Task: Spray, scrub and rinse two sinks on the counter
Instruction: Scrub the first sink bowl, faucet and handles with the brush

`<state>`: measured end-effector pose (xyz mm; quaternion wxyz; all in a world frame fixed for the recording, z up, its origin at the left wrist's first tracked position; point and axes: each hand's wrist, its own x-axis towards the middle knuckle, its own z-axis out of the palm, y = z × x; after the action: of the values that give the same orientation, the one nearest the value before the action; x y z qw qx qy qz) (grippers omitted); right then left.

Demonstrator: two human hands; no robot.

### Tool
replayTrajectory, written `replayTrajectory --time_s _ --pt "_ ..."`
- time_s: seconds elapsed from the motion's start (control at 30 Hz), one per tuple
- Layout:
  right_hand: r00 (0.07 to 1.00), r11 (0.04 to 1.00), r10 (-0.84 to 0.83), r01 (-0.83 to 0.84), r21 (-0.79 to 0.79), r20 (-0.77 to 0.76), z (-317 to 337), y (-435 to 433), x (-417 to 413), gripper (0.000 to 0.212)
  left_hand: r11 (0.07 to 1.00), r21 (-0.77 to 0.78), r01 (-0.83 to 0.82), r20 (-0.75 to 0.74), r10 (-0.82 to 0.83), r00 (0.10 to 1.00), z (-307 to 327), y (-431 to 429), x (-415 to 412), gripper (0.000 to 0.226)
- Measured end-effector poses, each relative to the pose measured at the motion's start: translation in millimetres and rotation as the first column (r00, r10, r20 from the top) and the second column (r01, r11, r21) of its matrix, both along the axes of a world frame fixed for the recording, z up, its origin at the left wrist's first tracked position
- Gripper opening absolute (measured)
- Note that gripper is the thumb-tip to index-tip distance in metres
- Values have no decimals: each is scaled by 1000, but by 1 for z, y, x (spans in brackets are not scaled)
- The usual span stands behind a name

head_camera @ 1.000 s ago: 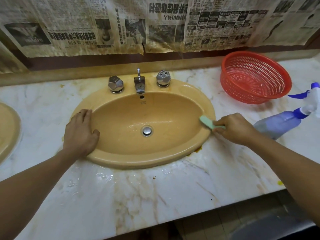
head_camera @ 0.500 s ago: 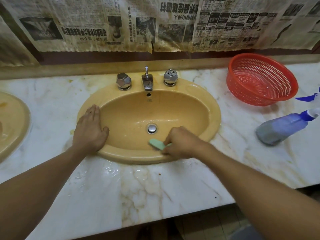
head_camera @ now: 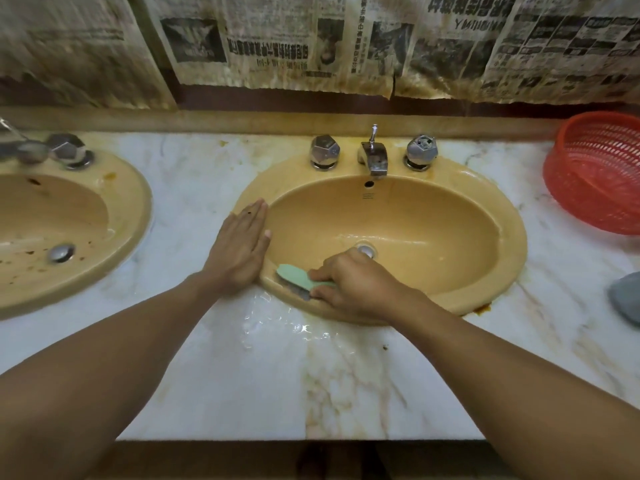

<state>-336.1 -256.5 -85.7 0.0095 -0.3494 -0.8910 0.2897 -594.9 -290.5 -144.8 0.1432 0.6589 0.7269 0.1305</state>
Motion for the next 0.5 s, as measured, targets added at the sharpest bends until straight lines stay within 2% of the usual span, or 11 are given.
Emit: replayTrajectory --time_s 0.13,0.2,0.3,0.43,0.5 --pt "1000 999 -22 22 38 5 -3 2 -34 39 999 -49 -20 167 28 986 6 0 -3 68" --pt "998 996 38 -42 75 42 4 2 -16 30 997 -70 -21 193 35 981 8 1 -4 69" --pt "978 972 171 -188 141 121 14 0 40 26 998 -70 -10 185 23 982 8 0 -4 70" --pt "962 888 248 -274 369 116 19 -6 107 37 998 -61 16 115 -9 993 6 -1 -4 70" --pt "941 826 304 -337 453 146 21 -14 126 35 998 -60 21 72 -17 997 4 -1 -4 70"
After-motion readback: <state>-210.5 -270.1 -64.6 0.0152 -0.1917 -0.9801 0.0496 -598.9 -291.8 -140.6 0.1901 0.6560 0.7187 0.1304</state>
